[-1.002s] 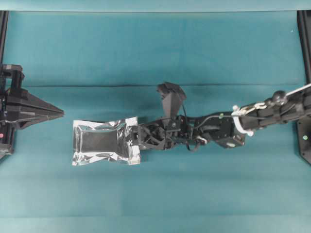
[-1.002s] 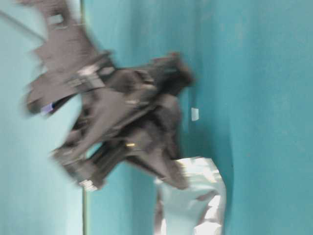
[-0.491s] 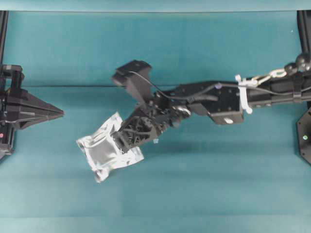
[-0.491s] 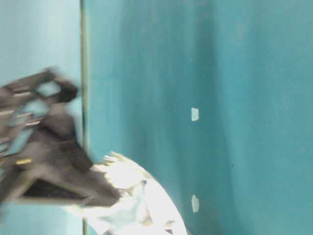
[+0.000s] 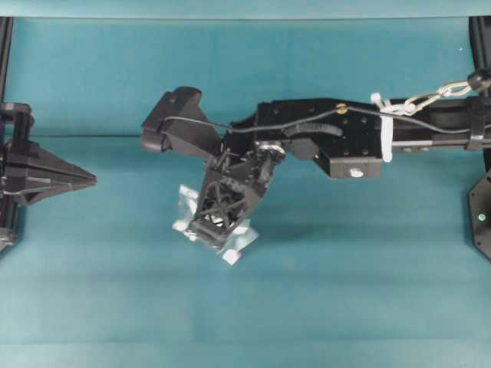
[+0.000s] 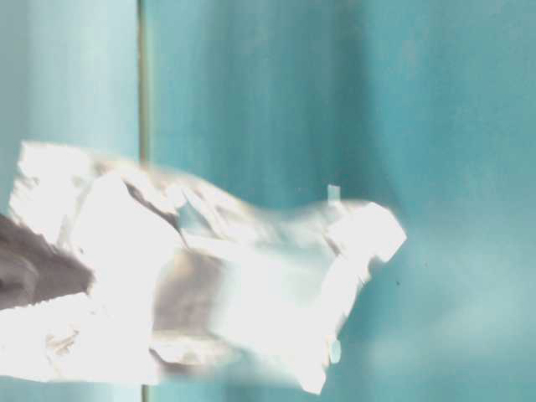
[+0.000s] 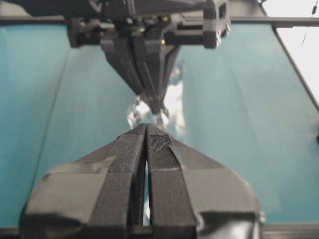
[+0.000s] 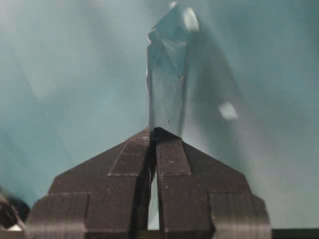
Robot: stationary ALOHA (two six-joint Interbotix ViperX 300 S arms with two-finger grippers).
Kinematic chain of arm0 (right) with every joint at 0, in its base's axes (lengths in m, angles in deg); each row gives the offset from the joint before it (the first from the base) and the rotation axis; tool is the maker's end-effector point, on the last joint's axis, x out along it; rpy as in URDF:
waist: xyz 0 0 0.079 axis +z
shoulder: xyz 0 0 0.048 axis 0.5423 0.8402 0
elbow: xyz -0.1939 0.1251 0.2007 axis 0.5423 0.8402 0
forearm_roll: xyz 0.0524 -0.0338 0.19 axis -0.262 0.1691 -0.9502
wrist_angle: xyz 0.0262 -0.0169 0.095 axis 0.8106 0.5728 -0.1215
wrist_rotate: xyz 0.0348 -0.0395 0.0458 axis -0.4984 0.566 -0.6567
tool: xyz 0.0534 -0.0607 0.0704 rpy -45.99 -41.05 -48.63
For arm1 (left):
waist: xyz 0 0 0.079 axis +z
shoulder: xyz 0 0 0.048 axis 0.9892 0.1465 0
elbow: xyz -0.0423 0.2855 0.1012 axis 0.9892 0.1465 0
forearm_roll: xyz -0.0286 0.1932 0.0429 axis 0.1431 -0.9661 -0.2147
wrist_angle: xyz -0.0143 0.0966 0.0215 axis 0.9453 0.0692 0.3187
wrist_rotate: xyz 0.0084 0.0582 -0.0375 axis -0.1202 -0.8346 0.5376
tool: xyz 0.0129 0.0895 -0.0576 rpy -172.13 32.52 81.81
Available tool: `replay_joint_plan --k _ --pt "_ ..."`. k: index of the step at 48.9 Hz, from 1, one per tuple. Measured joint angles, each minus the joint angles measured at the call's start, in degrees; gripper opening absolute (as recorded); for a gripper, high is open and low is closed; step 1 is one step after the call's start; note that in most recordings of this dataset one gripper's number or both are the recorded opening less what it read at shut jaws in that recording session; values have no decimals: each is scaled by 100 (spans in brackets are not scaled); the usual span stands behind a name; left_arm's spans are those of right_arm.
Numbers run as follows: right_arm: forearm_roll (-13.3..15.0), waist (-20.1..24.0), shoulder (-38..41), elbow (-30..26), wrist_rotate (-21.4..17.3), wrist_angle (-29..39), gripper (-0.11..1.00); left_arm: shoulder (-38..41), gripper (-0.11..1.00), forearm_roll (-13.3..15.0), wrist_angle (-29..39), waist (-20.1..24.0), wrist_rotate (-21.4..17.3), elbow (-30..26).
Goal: Hand over the silver zip bag and make it stand upright.
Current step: 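Lift the bag with the right gripper and rotate it to hang vertically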
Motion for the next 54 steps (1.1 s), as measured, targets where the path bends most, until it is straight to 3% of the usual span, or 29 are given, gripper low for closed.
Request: replay_joint_plan --k 18,30,54 --pt "378 18 211 -721 1301 1494 4 -114 0 0 35 0 26 26" --pt "1107 211 220 -729 1793 1485 4 -123 0 0 35 -70 35 26" --pt "1204 237 211 -185 2004 1072 4 -105 0 -9 35 -88 220 62"
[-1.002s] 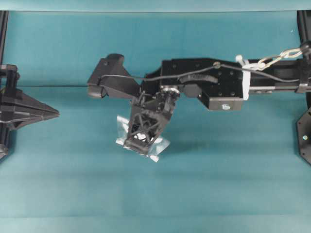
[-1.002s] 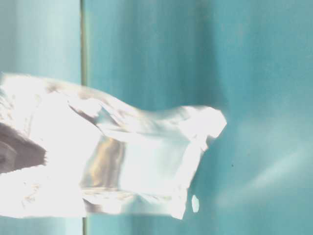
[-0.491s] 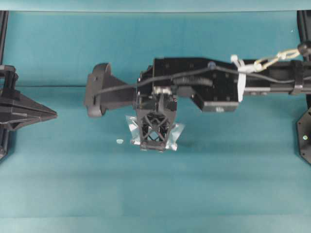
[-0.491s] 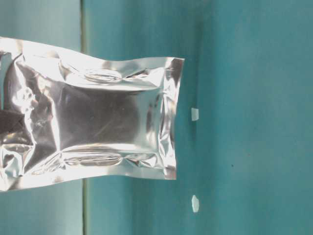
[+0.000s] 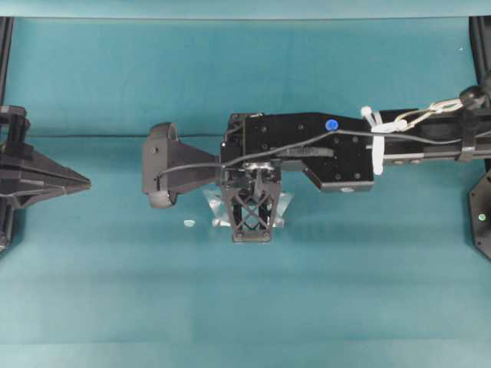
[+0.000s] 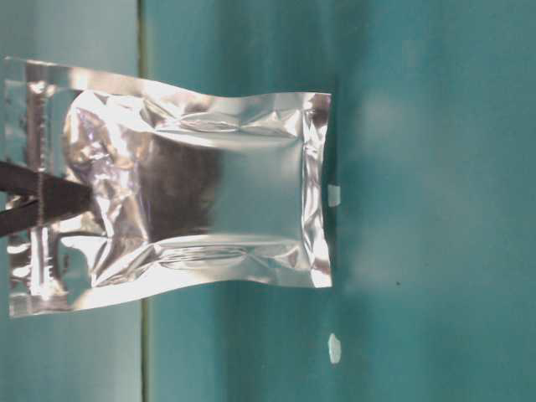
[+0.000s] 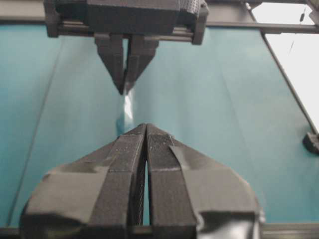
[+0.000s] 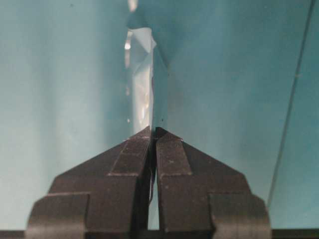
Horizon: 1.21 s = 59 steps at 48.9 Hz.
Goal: Hand over the silver zip bag and make it stand upright.
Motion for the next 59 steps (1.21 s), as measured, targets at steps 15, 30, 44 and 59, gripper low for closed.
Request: replay_joint_plan --k 15,30,44,59 --pt "9 0 -9 105 0 -202 4 0 0 9 0 9 0 0" --pt "18 0 -9 114 -9 -299 4 44 0 0 0 18 220 9" --pt "18 26 0 123 0 -299 4 202 9 0 -26 44 352 53" --pt "9 26 -9 158 -9 -316 4 738 91 9 -343 35 492 149"
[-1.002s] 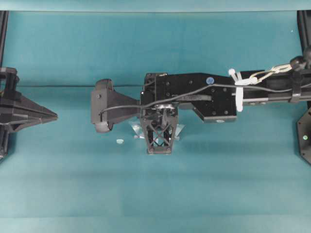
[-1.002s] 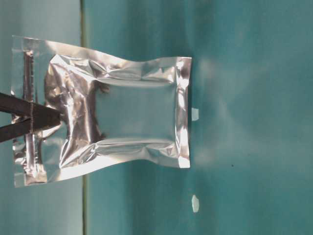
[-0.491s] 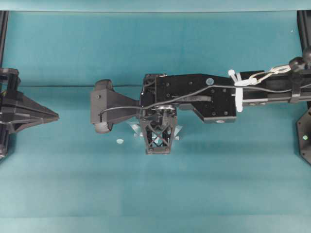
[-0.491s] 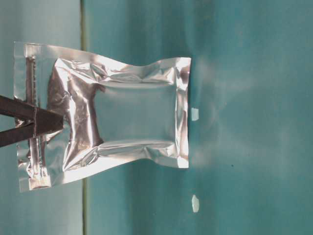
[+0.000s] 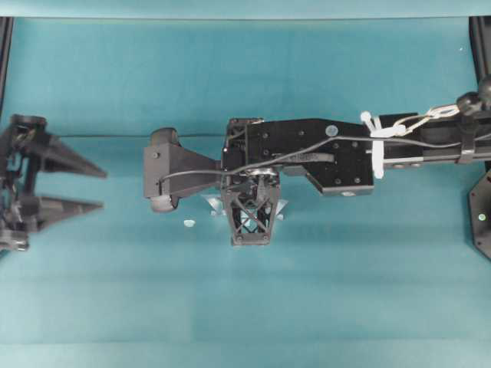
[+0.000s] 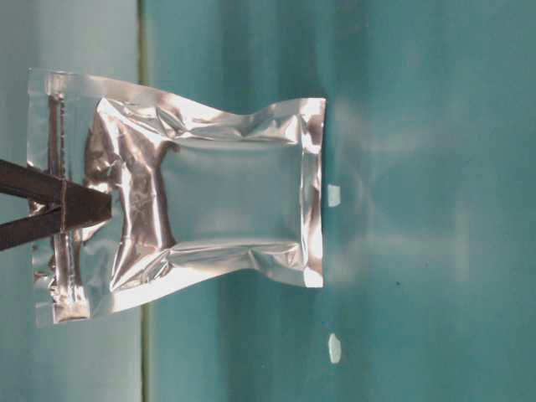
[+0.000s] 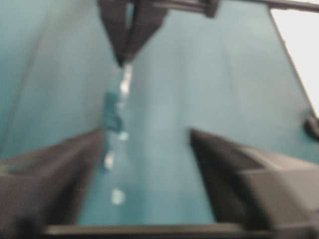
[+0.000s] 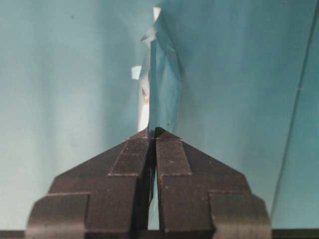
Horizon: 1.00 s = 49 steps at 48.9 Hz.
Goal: Hand over the silver zip bag and make it stand upright.
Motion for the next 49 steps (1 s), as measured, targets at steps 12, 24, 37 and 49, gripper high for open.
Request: replay_joint_plan --k 12,24,37,49 --pt "9 0 -18 70 9 -88 4 826 84 0 -1415 9 202 554" --pt "9 9 -79 202 0 -193 4 2057 85 -9 -2742 229 299 853" --pt "0 9 -158 404 0 -360 4 3656 85 -9 -3674 264 299 677" --pt "9 26 -176 439 0 -457 4 4966 90 -9 -4175 343 290 26"
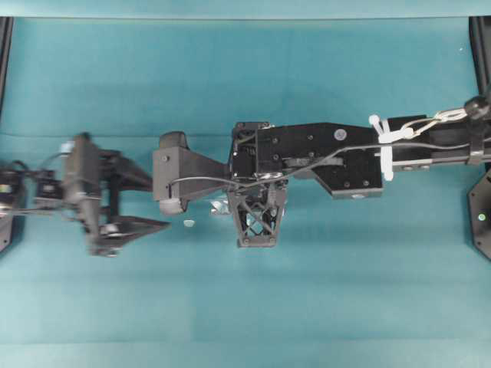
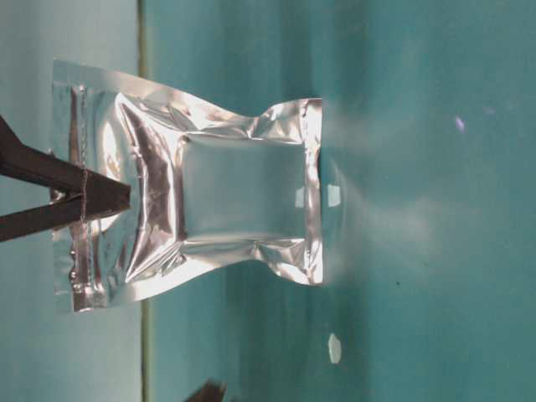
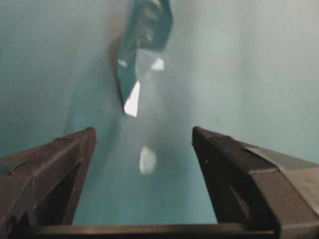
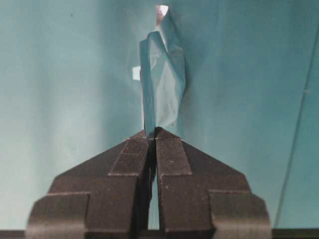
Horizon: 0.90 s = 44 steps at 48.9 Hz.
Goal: Hand over the silver zip bag and make it stand upright.
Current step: 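Move the left gripper rightward to the bag's lower edge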
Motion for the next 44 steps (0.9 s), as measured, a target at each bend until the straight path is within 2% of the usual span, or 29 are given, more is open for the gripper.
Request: replay_joint_plan --k 15,34,44 --pt "0 0 0 18 -105 -158 4 879 91 9 -308 53 -79 -598" --pt "0 0 -35 105 -105 -185 4 1397 91 0 -545 79 -79 -1222" --pt "0 0 -44 141 -114 -211 4 1538 91 9 -554 70 -97 -1371"
